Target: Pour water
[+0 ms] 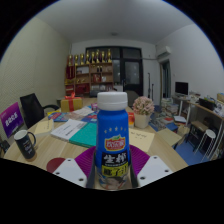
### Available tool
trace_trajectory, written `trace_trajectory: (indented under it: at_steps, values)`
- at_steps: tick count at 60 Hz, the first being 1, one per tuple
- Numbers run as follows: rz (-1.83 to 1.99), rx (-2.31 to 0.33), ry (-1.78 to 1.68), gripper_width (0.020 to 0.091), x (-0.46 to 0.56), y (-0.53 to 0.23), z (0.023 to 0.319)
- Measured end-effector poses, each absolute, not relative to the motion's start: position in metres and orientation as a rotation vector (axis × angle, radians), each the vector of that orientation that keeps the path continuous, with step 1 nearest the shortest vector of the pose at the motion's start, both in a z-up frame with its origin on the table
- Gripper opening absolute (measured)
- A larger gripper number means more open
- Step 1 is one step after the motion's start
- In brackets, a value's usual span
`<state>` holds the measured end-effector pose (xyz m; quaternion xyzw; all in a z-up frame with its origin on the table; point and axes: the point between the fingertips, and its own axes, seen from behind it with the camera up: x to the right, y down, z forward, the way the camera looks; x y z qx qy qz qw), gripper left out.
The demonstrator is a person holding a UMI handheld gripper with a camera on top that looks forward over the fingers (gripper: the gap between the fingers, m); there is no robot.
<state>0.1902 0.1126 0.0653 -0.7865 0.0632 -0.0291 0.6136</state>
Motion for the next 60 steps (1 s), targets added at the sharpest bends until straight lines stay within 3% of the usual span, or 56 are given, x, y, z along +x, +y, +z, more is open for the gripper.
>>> trace_trajectory:
  at_steps: [3,4,9,15,21,28,40,60]
  values:
    - [-0.072,-1.852,0.147,0.0506,0.190,0.113,0.064]
    - [-0.073,-1.865,0.144,0.0469,0.191,0.112,0.063]
    - [-0.130,-1.888,0.109,0.0469,0.184,0.110,0.078]
    - [-0.263,-1.888,-0.012,0.0468,0.163,0.111,0.116]
    - [-0.426,-1.842,-0.188,0.0470,0.127,0.107,0.173]
    - [-0.770,-1.778,-0.483,0.0469,0.074,0.109,0.206]
    - [-1.399,-1.564,-1.113,0.0465,0.018,0.129,0.191]
    - [-1.795,-1.295,-1.703,0.0469,-0.011,0.147,0.176]
